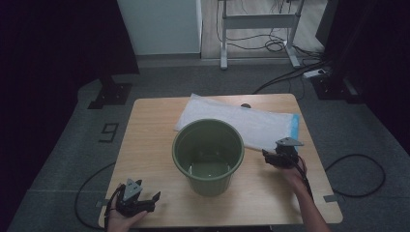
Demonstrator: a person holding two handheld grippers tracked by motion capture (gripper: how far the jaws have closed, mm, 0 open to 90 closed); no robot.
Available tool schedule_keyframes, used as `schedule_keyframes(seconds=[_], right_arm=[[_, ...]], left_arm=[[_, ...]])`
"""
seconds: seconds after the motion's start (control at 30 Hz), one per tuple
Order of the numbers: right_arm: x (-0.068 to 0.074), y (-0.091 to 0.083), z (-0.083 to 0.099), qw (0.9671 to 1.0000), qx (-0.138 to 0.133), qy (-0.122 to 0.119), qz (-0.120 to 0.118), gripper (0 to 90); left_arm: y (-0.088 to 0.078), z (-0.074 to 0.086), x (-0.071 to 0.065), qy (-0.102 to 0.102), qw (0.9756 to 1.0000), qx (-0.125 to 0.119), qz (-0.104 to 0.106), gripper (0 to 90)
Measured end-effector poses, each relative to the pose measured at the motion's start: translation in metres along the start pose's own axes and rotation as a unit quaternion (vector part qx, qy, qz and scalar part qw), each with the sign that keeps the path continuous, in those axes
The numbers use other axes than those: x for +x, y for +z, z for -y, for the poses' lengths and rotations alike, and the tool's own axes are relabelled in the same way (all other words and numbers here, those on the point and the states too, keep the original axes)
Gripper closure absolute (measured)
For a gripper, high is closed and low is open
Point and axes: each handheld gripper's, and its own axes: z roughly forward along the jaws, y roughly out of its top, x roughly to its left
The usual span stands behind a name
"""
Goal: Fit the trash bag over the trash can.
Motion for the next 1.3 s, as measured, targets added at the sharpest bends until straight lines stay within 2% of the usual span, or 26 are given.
schedule_keyframes(seconds=[0.2,0.23,0.27,0.3,0.33,0.37,0.47,0.5,0.53,0.57,0.6,0.63,0.67,0.7,0.73,0.77,0.83,0.97,1.03,1.07,1.2,1.23,1.27,1.3], right_arm=[[-0.005,0.010,0.000,0.9998,0.018,-0.003,0.008,31.8],[-0.005,0.013,0.000,0.9996,0.026,-0.008,0.010,36.2],[-0.005,0.013,0.000,0.9996,0.026,-0.008,0.010,36.2],[-0.006,0.015,-0.001,0.9991,0.038,-0.015,0.007,41.0],[-0.006,0.015,-0.001,0.9991,0.038,-0.015,0.007,41.0],[-0.007,0.018,-0.001,0.9985,0.051,-0.020,0.007,44.6],[-0.008,0.019,0.000,0.9982,0.055,-0.020,0.010,48.9],[-0.009,0.018,0.000,0.9981,0.058,-0.018,0.005,53.7],[-0.009,0.018,0.000,0.9981,0.058,-0.018,0.005,53.7],[-0.010,0.017,0.000,0.9982,0.058,-0.017,0.006,62.9],[-0.010,0.017,0.000,0.9982,0.058,-0.017,0.006,62.9],[-0.011,0.016,0.001,0.9982,0.058,-0.014,0.006,66.6],[-0.012,0.015,0.003,0.9985,0.054,-0.006,0.006,78.8],[-0.013,0.015,0.005,0.9988,0.048,-0.005,0.009,84.0],[-0.013,0.015,0.005,0.9988,0.048,-0.005,0.009,84.0],[-0.015,0.012,0.009,0.9992,0.040,0.005,0.008,88.8],[-0.016,0.005,0.014,0.9993,0.033,0.016,0.007,89.1],[-0.013,-0.018,0.030,0.9997,0.023,0.005,0.000,89.2],[-0.011,-0.034,0.039,0.9998,0.015,0.013,-0.003,89.3],[-0.011,-0.034,0.039,0.9998,0.015,0.013,-0.003,89.3],[-0.011,-0.069,0.061,0.9995,0.009,0.030,-0.001,89.2],[-0.013,-0.087,0.070,0.9993,0.006,0.035,0.007,89.2],[-0.015,-0.095,0.075,0.9990,0.004,0.043,0.011,89.2],[-0.015,-0.095,0.075,0.9990,0.004,0.043,0.011,89.2]], left_arm=[[-0.002,0.002,0.006,-0.006,1.0000,-0.001,-0.001,13.6],[-0.001,0.003,0.008,-0.015,0.9999,-0.005,0.002,13.7],[-0.001,0.003,0.008,-0.015,0.9999,-0.005,0.002,13.7],[-0.001,0.003,0.008,-0.017,0.9998,-0.004,0.003,13.7],[-0.001,0.003,0.008,-0.017,0.9998,-0.004,0.003,13.7],[-0.001,0.004,0.008,-0.015,0.9999,-0.003,0.003,13.7],[-0.001,0.003,0.007,-0.012,0.9999,-0.001,0.001,13.7],[-0.002,0.003,0.008,-0.013,0.9999,-0.003,0.001,13.7],[-0.002,0.003,0.008,-0.013,0.9999,-0.003,0.001,13.7],[-0.002,0.003,0.008,-0.016,0.9999,-0.004,0.002,13.7],[-0.002,0.003,0.008,-0.016,0.9999,-0.004,0.002,13.8],[-0.002,0.003,0.009,-0.017,0.9998,-0.004,0.002,13.8],[-0.002,0.004,0.009,-0.018,0.9998,-0.004,0.002,13.8],[-0.002,0.004,0.009,-0.019,0.9998,-0.003,0.000,13.7],[-0.002,0.004,0.009,-0.020,0.9998,-0.003,-0.002,13.7],[-0.003,0.005,0.010,-0.023,0.9997,-0.004,-0.002,13.7],[-0.003,0.004,0.012,-0.025,0.9997,-0.006,-0.001,13.7],[-0.001,0.002,0.014,-0.030,0.9995,-0.012,0.006,13.8],[0.002,0.000,0.014,-0.028,0.9995,-0.011,0.010,13.8],[0.002,0.000,0.014,-0.028,0.9995,-0.011,0.010,13.8],[0.010,-0.005,0.013,-0.021,0.9995,-0.009,0.020,13.8],[0.014,-0.008,0.011,-0.015,0.9996,-0.008,0.023,13.8],[0.015,-0.009,0.010,-0.012,0.9996,-0.007,0.026,13.9],[0.015,-0.009,0.010,-0.012,0.9996,-0.007,0.026,13.9]])
